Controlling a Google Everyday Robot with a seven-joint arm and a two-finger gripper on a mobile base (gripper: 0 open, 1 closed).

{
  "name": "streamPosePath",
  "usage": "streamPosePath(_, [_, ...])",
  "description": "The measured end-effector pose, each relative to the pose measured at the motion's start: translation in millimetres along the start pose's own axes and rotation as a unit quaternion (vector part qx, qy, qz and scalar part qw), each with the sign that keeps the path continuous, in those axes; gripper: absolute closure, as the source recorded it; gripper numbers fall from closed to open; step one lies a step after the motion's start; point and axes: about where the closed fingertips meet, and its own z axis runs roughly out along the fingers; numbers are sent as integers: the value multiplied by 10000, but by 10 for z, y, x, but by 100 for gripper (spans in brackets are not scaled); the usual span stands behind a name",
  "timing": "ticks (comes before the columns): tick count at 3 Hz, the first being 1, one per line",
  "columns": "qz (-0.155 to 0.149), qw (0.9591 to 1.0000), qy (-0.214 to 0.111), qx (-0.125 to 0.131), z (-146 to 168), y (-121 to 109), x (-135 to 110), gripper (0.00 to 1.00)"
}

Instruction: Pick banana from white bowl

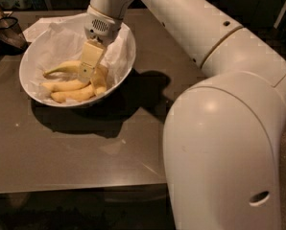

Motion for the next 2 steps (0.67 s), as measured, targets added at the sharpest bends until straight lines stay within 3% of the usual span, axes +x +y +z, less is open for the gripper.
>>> streamPosePath(2, [149,9998,44,-118,75,-57,30,25])
